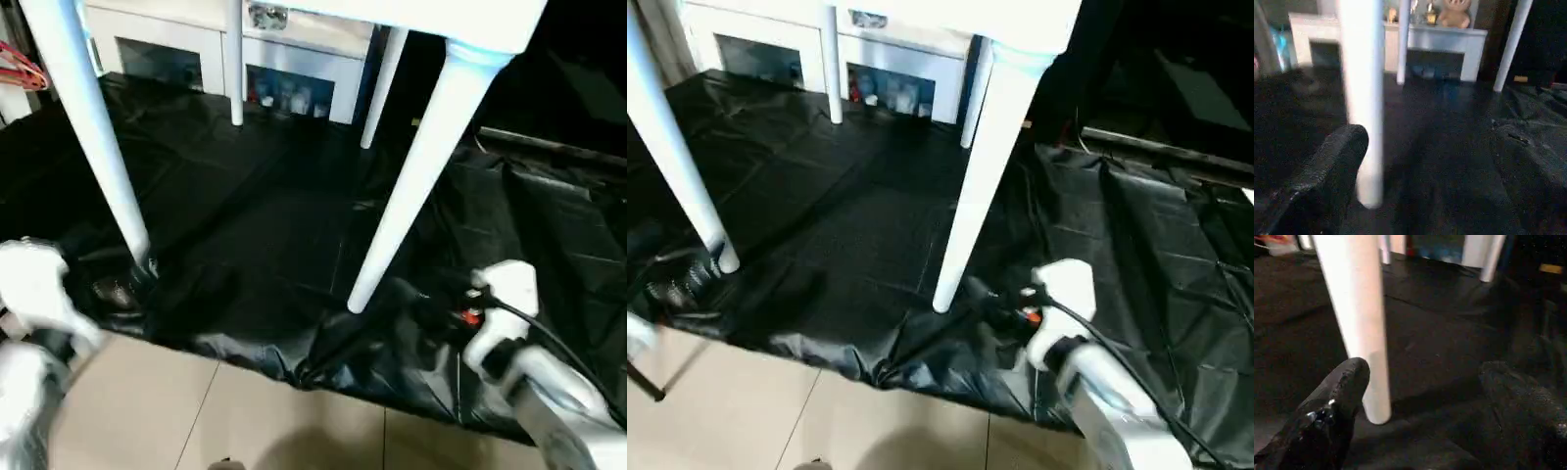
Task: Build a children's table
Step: Flip table
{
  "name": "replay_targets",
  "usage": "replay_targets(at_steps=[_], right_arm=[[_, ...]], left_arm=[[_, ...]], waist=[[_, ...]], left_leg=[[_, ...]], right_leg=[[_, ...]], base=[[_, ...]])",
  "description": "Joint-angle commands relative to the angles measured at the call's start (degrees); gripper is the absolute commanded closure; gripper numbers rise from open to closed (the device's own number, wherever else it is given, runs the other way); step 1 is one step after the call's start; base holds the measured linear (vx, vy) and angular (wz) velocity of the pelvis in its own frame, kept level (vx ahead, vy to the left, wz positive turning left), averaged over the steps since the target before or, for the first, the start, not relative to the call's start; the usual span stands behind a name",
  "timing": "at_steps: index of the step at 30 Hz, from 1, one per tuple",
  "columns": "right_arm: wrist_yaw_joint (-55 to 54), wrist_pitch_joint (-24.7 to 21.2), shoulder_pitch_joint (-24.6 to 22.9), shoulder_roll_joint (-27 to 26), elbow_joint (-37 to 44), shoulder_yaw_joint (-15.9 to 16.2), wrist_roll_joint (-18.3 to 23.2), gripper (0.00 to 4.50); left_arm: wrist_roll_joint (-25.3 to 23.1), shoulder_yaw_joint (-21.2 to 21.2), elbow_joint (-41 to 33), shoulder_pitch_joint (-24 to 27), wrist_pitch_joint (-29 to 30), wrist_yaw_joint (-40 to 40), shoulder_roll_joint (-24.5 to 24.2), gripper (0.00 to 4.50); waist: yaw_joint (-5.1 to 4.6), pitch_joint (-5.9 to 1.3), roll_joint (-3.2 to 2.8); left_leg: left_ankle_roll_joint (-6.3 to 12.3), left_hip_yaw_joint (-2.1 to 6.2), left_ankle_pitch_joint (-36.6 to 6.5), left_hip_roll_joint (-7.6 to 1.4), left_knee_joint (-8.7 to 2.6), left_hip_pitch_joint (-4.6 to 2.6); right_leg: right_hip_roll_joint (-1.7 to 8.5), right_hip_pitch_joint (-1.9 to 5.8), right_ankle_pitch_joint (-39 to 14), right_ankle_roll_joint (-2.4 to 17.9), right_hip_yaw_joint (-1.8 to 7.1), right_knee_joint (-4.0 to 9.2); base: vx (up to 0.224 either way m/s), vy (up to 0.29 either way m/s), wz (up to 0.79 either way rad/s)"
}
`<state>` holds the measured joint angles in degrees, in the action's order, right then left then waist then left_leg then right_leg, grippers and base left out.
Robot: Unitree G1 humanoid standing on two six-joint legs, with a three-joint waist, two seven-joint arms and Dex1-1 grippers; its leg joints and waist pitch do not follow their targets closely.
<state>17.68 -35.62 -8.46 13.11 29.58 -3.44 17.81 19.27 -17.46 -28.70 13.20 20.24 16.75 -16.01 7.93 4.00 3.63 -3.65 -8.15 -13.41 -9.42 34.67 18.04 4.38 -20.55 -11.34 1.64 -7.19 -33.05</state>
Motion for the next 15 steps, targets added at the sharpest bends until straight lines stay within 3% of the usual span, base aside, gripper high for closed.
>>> replay_targets(at_steps=[1, 4, 7, 15], right_arm=[[-1.7, -1.6, 0.0, 0.1, 1.2, -0.6, -1.1, 0.43], [-3.2, -2.2, -0.1, -1.3, 0.8, -0.3, -0.9, 0.43], [-3.9, -1.4, -0.3, -2.0, -0.6, 1.0, -1.6, 0.43], [-3.9, -2.3, -1.0, -3.1, -1.3, 1.3, -0.2, 0.43]], left_arm=[[-0.8, 1.4, -1.2, -0.4, 3.0, -2.7, 0.7, 0.02], [-4.5, 4.8, 0.1, -0.9, 5.5, -4.8, 1.3, 0.02], [-10.5, 8.1, 2.8, -2.1, 2.8, -6.6, 1.5, 0.02], [-10.0, 9.9, 0.9, -3.8, 1.4, -7.4, 2.5, 0.02]], waist=[[-0.47, -1.96, -1.63], [-0.46, -2.01, -1.69], [-0.36, -2.18, -1.96], [-0.21, -2.90, -1.98]], left_leg=[[-2.07, 1.98, -25.0, -3.77, -5.99, -0.16], [-1.91, 2.09, -24.0, -3.78, -6.08, 0.14], [-1.61, 2.12, -22.3, -3.82, -6.27, 0.32], [-1.50, 1.94, -17.9, -4.10, -6.26, 0.90]], right_leg=[[5.37, 0.65, -31.5, -1.1, 3.70, 6.31], [5.26, 0.89, -30.6, -1.7, 3.69, 6.18], [5.18, 0.95, -28.3, -1.7, 3.97, 5.86], [5.19, 1.39, -18.5, 1.6, 4.66, 4.21]], base=[[0.000, 0.000, 0.00], [0.000, 0.000, 0.00], [0.000, 0.000, 0.00], [0.000, 0.000, 0.00]])
